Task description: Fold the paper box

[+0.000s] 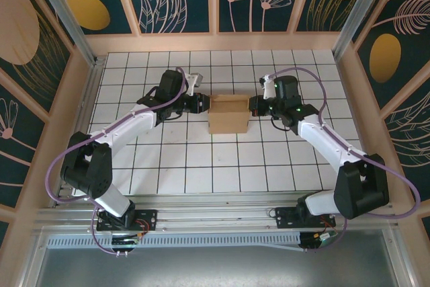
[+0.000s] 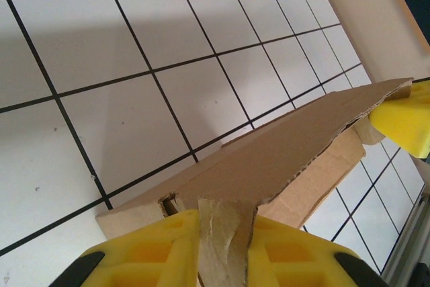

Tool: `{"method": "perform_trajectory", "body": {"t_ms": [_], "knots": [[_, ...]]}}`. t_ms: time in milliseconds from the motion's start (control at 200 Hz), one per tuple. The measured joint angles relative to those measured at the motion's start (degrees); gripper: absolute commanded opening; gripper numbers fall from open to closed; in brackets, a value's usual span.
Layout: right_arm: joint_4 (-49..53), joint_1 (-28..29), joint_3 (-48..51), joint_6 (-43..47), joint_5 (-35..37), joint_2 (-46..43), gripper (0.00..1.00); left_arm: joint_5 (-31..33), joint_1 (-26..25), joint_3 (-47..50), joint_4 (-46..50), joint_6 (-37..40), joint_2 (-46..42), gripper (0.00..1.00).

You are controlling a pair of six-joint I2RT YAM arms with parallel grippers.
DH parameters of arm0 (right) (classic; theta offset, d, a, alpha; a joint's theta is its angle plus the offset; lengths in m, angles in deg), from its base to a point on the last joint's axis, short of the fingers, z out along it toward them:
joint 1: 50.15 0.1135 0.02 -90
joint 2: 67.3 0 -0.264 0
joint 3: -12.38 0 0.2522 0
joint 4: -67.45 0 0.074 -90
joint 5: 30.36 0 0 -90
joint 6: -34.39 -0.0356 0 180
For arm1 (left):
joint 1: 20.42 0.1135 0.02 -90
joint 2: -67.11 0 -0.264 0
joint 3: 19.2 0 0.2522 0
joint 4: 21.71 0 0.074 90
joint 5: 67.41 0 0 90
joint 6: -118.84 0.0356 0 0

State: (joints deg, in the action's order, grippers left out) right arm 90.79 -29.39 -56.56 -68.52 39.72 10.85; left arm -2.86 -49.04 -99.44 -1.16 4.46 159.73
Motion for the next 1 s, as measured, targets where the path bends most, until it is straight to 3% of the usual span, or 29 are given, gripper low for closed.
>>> {"method": "perform_trajectory", "body": {"t_ms": [791, 1001], "knots": [[-8.2, 2.1, 5.9, -1.0, 5.3, -1.8, 0.05, 0.4, -0.3, 5.2, -6.1, -2.1, -1.2, 0.23], [-8.3, 2.3, 5.9, -1.2, 5.6, -1.8, 0.05, 0.2, -0.3, 5.3, -6.8, -6.9, -1.3, 0.22]]}}
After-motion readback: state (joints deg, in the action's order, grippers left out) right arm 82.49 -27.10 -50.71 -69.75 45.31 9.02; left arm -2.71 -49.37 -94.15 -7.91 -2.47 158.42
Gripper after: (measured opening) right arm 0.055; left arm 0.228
